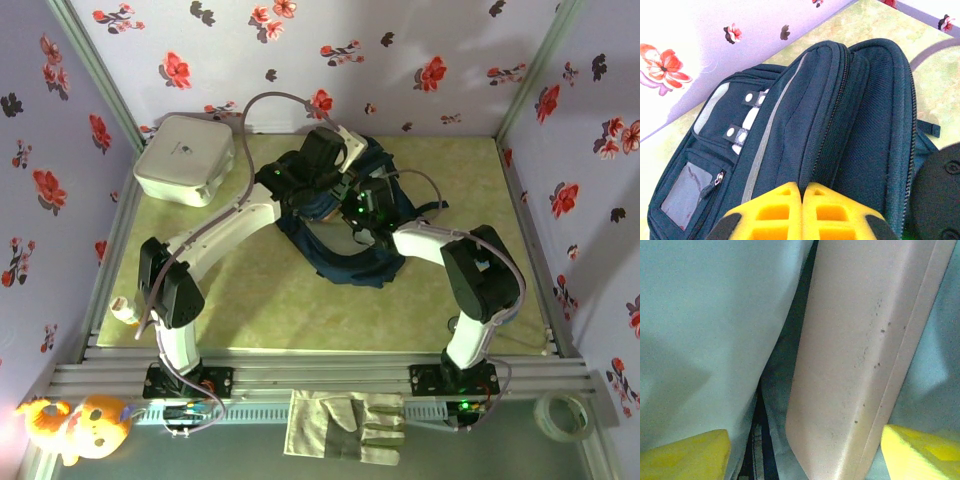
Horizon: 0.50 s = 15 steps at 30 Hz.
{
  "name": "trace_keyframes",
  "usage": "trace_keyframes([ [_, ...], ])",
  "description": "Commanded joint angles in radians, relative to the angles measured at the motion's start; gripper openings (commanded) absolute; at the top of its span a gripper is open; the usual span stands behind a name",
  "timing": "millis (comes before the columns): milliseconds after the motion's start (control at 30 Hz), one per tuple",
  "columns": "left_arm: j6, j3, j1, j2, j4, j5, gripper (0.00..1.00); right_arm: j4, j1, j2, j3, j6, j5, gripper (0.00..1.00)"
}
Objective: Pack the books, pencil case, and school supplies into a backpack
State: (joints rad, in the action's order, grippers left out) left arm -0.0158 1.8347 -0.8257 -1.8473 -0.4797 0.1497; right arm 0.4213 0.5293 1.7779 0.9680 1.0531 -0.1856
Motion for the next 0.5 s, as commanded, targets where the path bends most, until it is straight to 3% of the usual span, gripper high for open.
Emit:
trace_keyframes([
  [0, 0.024, 0.044, -0.012, 0.045, 0.152, -0.02, 0.0, 0.109, 0.008, -0.032, -0.062, 0.039, -0.038, 0.73],
  [167, 0.029, 0.039, -0.013, 0.04, 0.156, -0.022, 0.0, 0.103, 0.008, -0.008, -0.068, 0.045, -0.018, 0.56],
  [300, 0.031, 0.037, -0.012, 0.04, 0.15, -0.022, 0.0, 0.104, 0.007, 0.053, -0.008, 0.052, -0.027, 0.36],
  [467, 0.037, 0.034, -0.01, 0.041, 0.144, -0.022, 0.0, 0.145, 0.008, 0.149, 0.081, 0.081, -0.021, 0.24],
])
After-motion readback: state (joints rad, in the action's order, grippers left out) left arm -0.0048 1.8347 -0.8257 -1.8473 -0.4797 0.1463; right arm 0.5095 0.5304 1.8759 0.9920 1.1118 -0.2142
